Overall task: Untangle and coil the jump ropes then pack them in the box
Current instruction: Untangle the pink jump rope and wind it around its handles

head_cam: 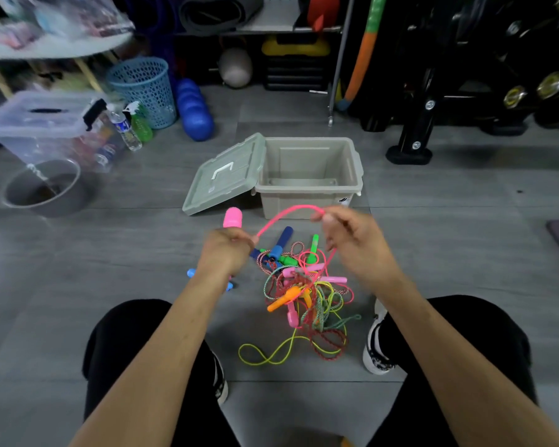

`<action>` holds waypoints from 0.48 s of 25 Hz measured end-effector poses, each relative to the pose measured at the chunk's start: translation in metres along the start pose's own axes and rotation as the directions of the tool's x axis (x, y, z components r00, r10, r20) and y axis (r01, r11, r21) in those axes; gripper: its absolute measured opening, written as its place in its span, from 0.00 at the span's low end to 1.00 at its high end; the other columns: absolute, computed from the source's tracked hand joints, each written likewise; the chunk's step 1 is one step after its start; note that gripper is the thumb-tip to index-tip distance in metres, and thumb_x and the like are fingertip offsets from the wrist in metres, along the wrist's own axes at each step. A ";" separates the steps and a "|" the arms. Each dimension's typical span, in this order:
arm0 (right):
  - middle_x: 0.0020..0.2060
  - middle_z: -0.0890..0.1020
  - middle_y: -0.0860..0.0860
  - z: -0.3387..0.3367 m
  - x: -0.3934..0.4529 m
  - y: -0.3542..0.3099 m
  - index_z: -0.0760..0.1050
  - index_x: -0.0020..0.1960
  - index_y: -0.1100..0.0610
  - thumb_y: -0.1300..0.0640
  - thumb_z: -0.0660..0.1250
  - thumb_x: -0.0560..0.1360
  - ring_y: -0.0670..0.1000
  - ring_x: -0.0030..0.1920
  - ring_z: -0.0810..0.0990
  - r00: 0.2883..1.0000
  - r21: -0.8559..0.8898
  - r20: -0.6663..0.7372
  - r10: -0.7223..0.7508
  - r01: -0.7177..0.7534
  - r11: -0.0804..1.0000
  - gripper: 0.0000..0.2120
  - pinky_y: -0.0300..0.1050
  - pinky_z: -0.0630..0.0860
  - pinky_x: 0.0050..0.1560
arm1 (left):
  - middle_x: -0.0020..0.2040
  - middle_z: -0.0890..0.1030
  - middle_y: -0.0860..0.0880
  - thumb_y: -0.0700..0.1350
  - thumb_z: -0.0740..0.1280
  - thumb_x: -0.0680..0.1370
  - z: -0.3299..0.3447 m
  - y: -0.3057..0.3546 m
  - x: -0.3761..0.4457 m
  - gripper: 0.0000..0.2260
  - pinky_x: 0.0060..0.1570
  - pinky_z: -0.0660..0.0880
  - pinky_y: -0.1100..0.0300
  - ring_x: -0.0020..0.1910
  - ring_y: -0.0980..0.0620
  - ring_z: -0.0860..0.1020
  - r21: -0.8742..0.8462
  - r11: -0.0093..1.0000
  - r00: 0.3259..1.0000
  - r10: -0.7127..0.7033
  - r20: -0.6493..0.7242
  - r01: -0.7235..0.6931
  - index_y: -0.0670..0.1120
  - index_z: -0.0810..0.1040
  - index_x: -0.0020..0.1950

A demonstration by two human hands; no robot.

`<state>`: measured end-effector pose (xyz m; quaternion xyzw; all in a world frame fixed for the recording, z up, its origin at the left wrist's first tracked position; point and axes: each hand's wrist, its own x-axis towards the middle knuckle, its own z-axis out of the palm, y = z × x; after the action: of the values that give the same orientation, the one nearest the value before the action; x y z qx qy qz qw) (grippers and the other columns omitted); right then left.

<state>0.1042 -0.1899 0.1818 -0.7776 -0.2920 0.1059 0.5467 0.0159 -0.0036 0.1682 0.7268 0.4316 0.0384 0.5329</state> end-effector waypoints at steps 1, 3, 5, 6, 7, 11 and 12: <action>0.32 0.75 0.49 -0.004 0.001 -0.007 0.79 0.49 0.52 0.60 0.59 0.81 0.42 0.30 0.71 0.994 0.047 -0.105 -0.042 0.047 0.998 0.10 0.39 0.70 0.32 | 0.31 0.73 0.46 0.44 0.70 0.75 0.001 -0.001 -0.001 0.07 0.27 0.65 0.66 0.26 0.51 0.67 0.078 0.996 0.998 0.043 0.040 -0.046 0.49 0.80 0.36; 0.32 0.76 0.50 -0.007 0.002 -0.012 0.80 0.49 0.57 0.60 0.60 0.80 0.43 0.29 0.70 0.986 -0.061 -0.127 -0.104 0.097 0.993 0.09 0.34 0.66 0.30 | 0.36 0.78 0.48 0.43 0.72 0.74 0.006 0.000 -0.007 0.05 0.33 0.69 0.64 0.35 0.52 0.73 0.152 0.977 0.983 0.129 0.131 -0.149 0.50 0.82 0.39; 0.31 0.77 0.50 -0.006 0.002 -0.003 0.80 0.47 0.59 0.60 0.60 0.79 0.44 0.31 0.72 0.988 -0.246 -0.005 -0.156 0.150 0.958 0.10 0.34 0.65 0.32 | 0.44 0.79 0.50 0.42 0.72 0.73 0.007 0.004 -0.016 0.05 0.39 0.67 0.65 0.42 0.53 0.75 0.239 0.941 0.966 0.210 0.149 -0.241 0.49 0.83 0.48; 0.31 0.77 0.48 -0.005 0.003 0.003 0.80 0.45 0.59 0.60 0.61 0.79 0.45 0.32 0.73 0.986 -0.303 0.060 -0.155 0.166 0.938 0.10 0.35 0.65 0.33 | 0.48 0.79 0.50 0.42 0.72 0.73 0.005 0.004 -0.017 0.10 0.41 0.66 0.66 0.46 0.54 0.75 0.257 0.926 0.959 0.253 0.125 -0.278 0.50 0.83 0.53; 0.30 0.77 0.46 -0.005 0.003 0.008 0.79 0.44 0.60 0.61 0.61 0.79 0.45 0.33 0.73 0.985 -0.344 0.119 -0.123 0.157 0.926 0.10 0.36 0.66 0.33 | 0.50 0.79 0.51 0.41 0.72 0.73 0.002 0.005 -0.017 0.13 0.44 0.66 0.68 0.48 0.55 0.75 0.242 0.923 0.954 0.283 0.098 -0.299 0.50 0.82 0.57; 0.37 0.82 0.53 -0.005 0.002 0.016 0.79 0.45 0.60 0.59 0.60 0.79 0.48 0.36 0.76 0.959 -0.471 0.284 0.017 0.124 0.873 0.11 0.42 0.70 0.37 | 0.53 0.78 0.53 0.41 0.72 0.73 0.001 0.008 -0.021 0.16 0.39 0.67 0.77 0.49 0.56 0.76 0.233 0.891 0.916 0.351 0.192 -0.390 0.52 0.81 0.60; 0.36 0.82 0.51 -0.003 0.000 0.014 0.79 0.45 0.60 0.59 0.60 0.79 0.44 0.34 0.75 0.952 -0.447 0.307 0.011 0.134 0.884 0.11 0.39 0.69 0.36 | 0.52 0.79 0.52 0.43 0.73 0.73 0.004 0.007 -0.021 0.14 0.43 0.68 0.75 0.49 0.56 0.76 0.244 0.864 0.889 0.382 0.252 -0.440 0.52 0.82 0.58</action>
<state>0.1109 -0.1957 0.1701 -0.8502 -0.4134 0.1326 0.2977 0.0089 -0.0215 0.1803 0.8734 0.2126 0.0157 0.4378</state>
